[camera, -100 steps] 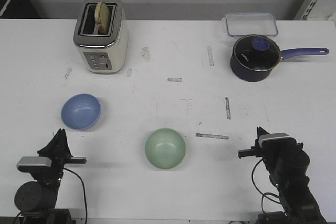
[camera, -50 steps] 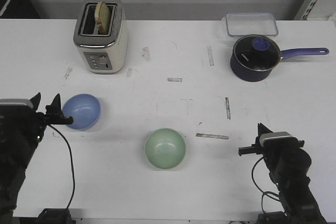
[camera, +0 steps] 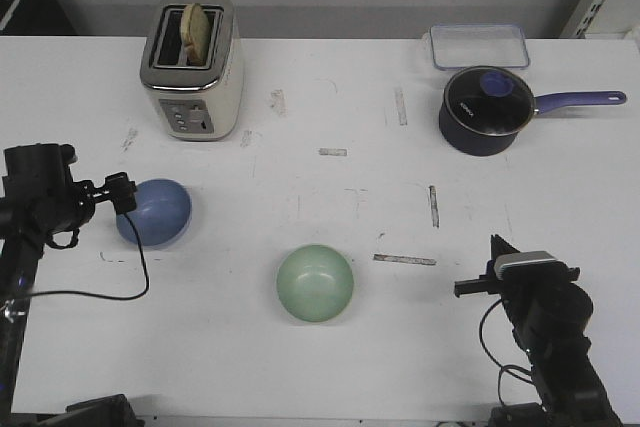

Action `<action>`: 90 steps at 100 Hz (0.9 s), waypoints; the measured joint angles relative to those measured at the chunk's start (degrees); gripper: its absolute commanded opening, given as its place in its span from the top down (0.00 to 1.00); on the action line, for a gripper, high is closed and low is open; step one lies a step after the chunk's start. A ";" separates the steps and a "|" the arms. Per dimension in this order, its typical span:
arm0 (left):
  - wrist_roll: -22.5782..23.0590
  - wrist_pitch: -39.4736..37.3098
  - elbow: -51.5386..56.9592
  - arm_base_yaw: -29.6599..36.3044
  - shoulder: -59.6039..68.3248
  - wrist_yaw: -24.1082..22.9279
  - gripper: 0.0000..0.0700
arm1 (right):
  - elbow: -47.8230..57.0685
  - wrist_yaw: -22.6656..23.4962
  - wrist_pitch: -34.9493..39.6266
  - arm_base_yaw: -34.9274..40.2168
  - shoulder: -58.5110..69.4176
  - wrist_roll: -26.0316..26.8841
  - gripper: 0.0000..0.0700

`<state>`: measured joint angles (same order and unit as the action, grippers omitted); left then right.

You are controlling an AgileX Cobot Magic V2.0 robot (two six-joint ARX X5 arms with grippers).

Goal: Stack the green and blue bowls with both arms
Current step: 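Reach the left gripper to the light blue bowl rim and grasp it, then lift the blue bowl and carry it over the green bowl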

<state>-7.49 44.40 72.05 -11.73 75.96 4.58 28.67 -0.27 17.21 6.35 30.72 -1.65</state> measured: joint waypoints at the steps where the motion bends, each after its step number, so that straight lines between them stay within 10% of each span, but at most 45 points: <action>1: 0.00 0.07 0.00 -0.13 0.61 0.00 0.24 | 0.00 0.00 0.00 0.00 0.00 0.00 1.00; 34: -0.20 1.57 0.00 -1.51 14.93 0.11 0.27 | 0.00 0.00 0.04 0.00 0.00 0.00 1.00; 69: -0.81 1.66 0.00 -1.51 17.09 0.11 1.00 | 0.00 0.00 0.04 0.00 0.00 0.00 1.00; 90: -0.87 1.92 0.00 -1.03 17.09 0.24 1.00 | 0.00 0.00 0.04 0.00 0.00 0.00 1.00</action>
<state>-8.36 46.33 72.05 -12.75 93.06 4.82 28.67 -0.27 17.26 6.35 30.72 -1.65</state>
